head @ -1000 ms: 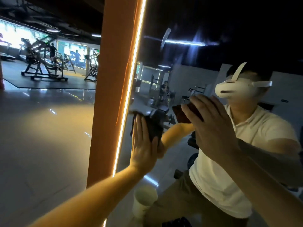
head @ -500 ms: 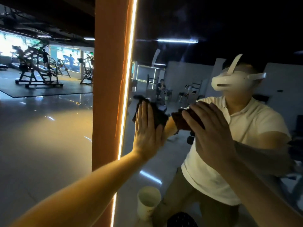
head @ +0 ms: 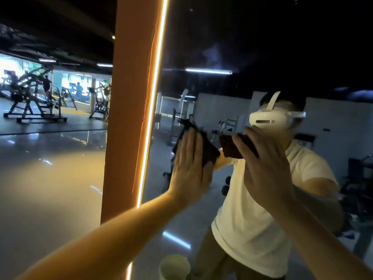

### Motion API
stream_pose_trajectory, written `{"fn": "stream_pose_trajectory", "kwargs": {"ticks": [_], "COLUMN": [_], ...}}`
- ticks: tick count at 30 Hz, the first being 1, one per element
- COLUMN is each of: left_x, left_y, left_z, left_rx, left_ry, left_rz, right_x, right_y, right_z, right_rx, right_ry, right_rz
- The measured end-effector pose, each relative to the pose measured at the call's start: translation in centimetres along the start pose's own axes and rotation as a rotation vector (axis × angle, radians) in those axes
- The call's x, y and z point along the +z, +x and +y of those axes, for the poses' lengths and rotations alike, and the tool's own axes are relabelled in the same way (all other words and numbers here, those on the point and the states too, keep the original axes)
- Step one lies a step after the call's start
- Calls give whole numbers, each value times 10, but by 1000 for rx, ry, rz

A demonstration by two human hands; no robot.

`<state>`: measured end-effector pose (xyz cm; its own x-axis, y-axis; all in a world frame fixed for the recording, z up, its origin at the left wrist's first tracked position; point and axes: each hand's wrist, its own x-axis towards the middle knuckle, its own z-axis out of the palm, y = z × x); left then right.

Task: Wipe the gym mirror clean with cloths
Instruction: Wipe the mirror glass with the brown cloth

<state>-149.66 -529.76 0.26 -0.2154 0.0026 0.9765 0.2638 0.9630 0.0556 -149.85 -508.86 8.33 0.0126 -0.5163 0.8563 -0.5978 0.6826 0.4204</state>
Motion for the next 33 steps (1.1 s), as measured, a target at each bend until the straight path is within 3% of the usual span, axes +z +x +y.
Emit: {"fn": "stream_pose_trajectory", "kwargs": {"ticks": [3,5,10,13,18,23,26,28,31,33], "left_x": [-12,-25,-35,-23,-30,-55,-50,-41,-39,-45], "left_y": [-53,-40,96,109,14,107,150,118,37,38], "left_z": [-15,-31,-29,-11,-33,-74,-65,-59,-61,-73], "left_rx": [412,492,99,15,323,12,-81,-15,160,178], "left_ry": [208,246,55,-8,143,185,141,135,125,104], "left_rz": [-279,-320,21,142,-129,69,154,122,-70,-56], "right_x": [-1,-2,-8,-9,-9,-4,0,1,4,6], "right_y": [4,7,31,51,78,101,118,125,125,124], "right_z": [4,6,14,26,26,14,16,18,19,19], "right_rx": [-47,-90,-70,-28,-27,-105,-76,-30,6,-5], "right_ry": [-42,-73,-79,-63,-45,-59,-97,-107,-110,-131], "right_rz": [-7,-48,-11,98,159,51,53,76,111,110]}}
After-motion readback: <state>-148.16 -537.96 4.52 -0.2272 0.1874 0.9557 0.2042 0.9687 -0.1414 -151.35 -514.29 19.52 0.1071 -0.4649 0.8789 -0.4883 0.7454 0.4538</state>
